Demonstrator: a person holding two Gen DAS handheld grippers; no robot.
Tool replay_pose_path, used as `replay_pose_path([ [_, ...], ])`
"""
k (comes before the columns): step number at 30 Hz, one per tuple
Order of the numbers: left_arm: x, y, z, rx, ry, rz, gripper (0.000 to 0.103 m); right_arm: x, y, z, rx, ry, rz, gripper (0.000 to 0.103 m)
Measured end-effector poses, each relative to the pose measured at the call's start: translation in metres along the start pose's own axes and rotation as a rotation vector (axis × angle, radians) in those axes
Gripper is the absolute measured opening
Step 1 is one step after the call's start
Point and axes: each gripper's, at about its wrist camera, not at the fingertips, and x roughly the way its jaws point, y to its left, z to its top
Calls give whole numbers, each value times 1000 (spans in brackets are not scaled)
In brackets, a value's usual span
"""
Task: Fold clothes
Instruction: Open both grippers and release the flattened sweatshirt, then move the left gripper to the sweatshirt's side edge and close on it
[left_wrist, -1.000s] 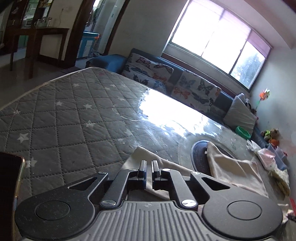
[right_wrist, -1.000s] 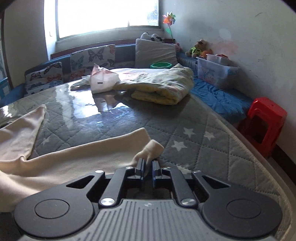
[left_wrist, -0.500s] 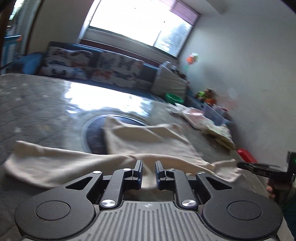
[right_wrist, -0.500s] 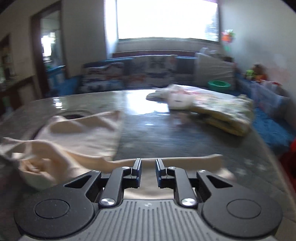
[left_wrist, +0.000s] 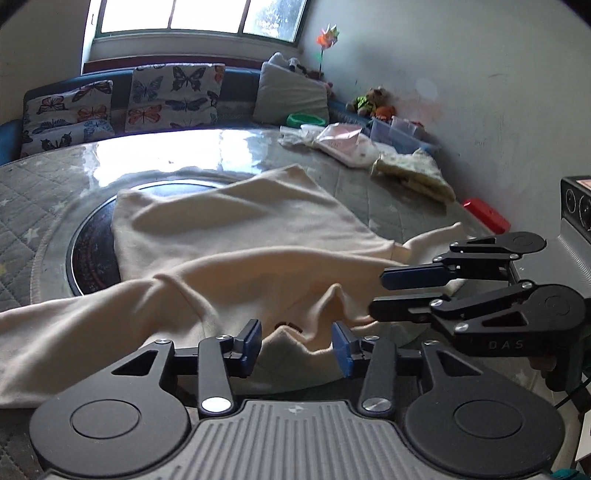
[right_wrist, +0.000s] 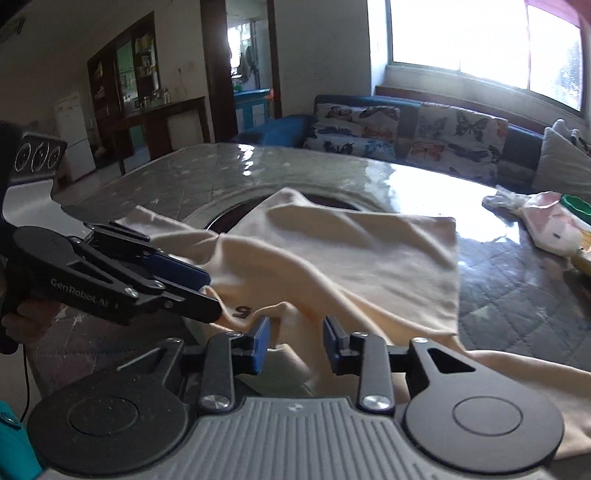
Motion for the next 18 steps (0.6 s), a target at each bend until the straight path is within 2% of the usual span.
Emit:
replay_pose_path([
  [2,3,2,-2,-6,12,-5,43,8,5,-3,-5,28,4,31],
  [3,2,2,-2,-8,10,-8,37,11,7,-4,-14,41,-2,30],
  [4,1,3,-3,-11,8,-10,27,13,8,-5,-18,51,-15,30],
  [6,-1,3,-4,-16,3,-15,20,16,9,-8,-15,68,-31,22],
  [7,-3,4,-4,-18,1,-18,14,14,9,-9,-10,72,-27,12],
  [8,-6,3,-4,-14,-6,-20,12,13,8,-10,-5,75,-23,11],
  [10,-13,1,-4,-4,-22,-29,10,6,10,-10,-14,66,-21,5],
  [15,-41,-6,-13,29,-57,-71,8,-15,14,-13,-37,45,-2,4],
  [18,-54,-10,-26,53,-46,-97,8,-32,19,-20,-54,59,33,4],
])
